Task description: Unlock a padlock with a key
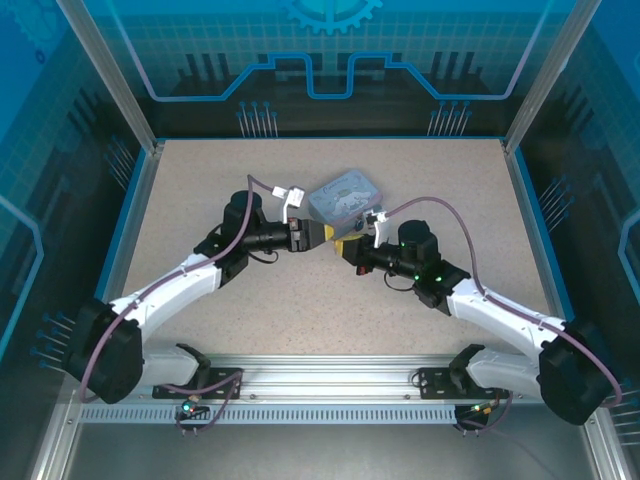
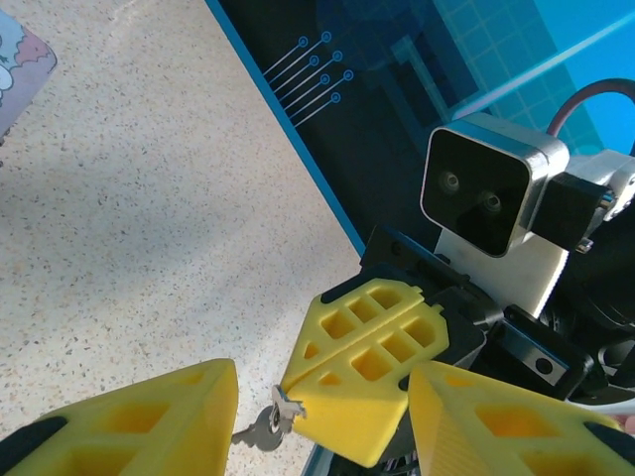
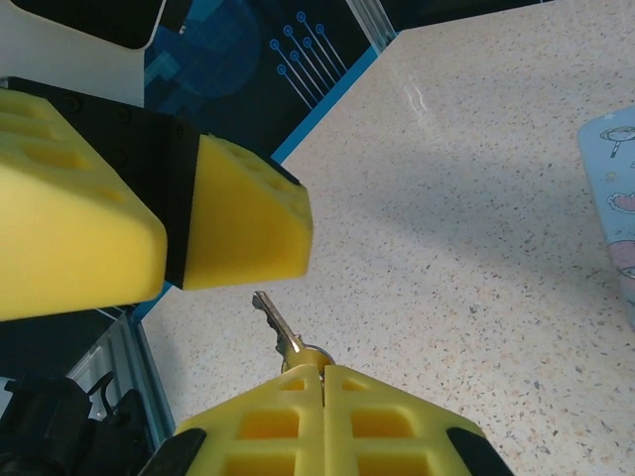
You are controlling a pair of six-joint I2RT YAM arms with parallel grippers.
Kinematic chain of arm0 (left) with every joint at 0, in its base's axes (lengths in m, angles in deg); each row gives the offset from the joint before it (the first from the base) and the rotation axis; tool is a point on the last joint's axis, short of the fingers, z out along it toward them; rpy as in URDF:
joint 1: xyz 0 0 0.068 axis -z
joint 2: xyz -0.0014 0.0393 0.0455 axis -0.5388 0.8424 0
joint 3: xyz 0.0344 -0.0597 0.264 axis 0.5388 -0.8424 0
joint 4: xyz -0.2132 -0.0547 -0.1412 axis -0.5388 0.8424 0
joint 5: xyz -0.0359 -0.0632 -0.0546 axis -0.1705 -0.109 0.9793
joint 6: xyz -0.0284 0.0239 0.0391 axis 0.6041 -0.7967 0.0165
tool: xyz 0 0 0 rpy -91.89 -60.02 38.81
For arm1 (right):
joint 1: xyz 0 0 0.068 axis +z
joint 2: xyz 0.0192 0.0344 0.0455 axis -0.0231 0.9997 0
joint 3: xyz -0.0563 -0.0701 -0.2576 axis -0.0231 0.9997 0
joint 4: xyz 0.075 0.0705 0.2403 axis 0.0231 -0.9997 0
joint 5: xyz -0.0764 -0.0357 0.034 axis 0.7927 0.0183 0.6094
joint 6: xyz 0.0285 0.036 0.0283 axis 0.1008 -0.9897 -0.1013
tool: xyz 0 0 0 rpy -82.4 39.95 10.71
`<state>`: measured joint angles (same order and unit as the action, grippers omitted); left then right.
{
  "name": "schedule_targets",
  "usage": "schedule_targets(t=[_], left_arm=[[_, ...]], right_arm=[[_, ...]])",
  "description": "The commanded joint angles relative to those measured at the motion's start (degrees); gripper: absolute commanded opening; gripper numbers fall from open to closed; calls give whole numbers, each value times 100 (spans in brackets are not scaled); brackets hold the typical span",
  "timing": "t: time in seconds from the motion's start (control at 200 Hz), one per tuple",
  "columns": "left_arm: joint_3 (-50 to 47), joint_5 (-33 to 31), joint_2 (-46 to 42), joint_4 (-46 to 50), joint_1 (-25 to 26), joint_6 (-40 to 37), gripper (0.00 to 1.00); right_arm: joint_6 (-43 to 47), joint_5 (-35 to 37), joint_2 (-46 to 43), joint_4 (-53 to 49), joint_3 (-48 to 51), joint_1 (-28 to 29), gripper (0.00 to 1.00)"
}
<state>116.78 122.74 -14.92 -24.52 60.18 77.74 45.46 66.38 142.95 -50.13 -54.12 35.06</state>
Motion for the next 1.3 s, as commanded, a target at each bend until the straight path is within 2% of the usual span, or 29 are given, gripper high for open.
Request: schedule_targets(t=[0.0,0.26,0.48,0.655,0.74,0.905,1.0,1.065,1.156,1.296], left_arm=[[77,147,155,-345,81,86,46],[160,147,398,-355,210,87,36],[188,-7,415,-178,234,-60,14],[162,-248,246,4,236,-216,0],[178,-304,166,72,236,-317,0],[299,-197,28,213,222,-671,0],[491,8,-12,351,227,-980,0],[606,176,-30,344,226,-1112,0],[802,363,-47,389,224,-1261,0],[1039,683,-56,293,236,-1294,0]], right_arm=[[27,-141,53,284,-187,75,0],[-42,-67,106,382,-179,106,0],[-12,0,87,239,-202,115,0],[44,35,9,-199,-229,46,0],[1,-702,38,-504,-297,-273,9],[-413,-2264,-249,225,62,-1014,54],[-418,-2738,-425,449,155,-1224,70],[-526,-2984,-429,785,187,-1274,74],[-699,-3149,-326,1309,195,-1245,74],[-888,-3078,-133,2038,240,-1153,66]])
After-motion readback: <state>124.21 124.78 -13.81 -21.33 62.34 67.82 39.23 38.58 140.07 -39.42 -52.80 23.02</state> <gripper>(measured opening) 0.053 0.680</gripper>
